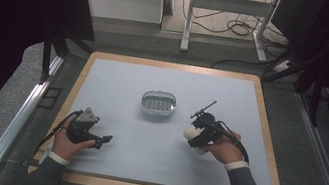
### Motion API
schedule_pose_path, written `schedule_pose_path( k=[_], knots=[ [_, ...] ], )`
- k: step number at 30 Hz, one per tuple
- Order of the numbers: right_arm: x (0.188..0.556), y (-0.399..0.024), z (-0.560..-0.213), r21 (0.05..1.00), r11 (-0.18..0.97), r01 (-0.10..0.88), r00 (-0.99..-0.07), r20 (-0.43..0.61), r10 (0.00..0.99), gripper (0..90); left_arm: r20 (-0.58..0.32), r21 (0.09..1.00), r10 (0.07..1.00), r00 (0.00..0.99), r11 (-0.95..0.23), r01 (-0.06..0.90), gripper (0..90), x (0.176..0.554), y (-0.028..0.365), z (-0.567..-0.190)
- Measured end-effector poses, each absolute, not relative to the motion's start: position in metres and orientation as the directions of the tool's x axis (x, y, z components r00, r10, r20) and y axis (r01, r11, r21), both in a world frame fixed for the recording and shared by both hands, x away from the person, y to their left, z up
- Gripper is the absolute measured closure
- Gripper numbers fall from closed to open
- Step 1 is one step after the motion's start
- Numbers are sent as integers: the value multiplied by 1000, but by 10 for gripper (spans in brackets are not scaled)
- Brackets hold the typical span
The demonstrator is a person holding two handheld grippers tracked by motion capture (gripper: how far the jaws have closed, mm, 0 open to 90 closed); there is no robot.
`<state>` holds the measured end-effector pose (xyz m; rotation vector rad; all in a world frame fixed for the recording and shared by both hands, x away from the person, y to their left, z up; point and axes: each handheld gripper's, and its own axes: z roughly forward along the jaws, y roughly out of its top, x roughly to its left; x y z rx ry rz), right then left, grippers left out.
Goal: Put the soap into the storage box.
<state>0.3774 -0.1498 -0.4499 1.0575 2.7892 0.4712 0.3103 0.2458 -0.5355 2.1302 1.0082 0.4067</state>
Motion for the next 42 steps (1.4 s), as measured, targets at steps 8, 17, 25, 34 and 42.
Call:
schedule_pose_path(
  k=[8, 17, 25, 34, 42],
  knots=[
    [384, -142, -442, 355, 709, 610, -757, -3, 653, 494, -24, 727, 764, 644, -429, 537, 97, 311, 245, -537],
    [393, -139, -444, 354, 709, 609, -763, 18, 646, 495, -26, 726, 764, 644, -428, 538, 97, 311, 246, -537],
    [399, -136, -444, 348, 717, 603, -768, 11, 641, 496, -27, 726, 765, 644, -428, 538, 97, 311, 246, -537],
    [415, -122, -433, 365, 737, 568, -790, -7, 613, 496, -26, 727, 765, 644, -427, 538, 96, 311, 247, -537],
    [434, -105, -428, 368, 760, 536, -811, -25, 584, 496, -28, 728, 766, 643, -425, 538, 97, 312, 248, -538]
  ],
)
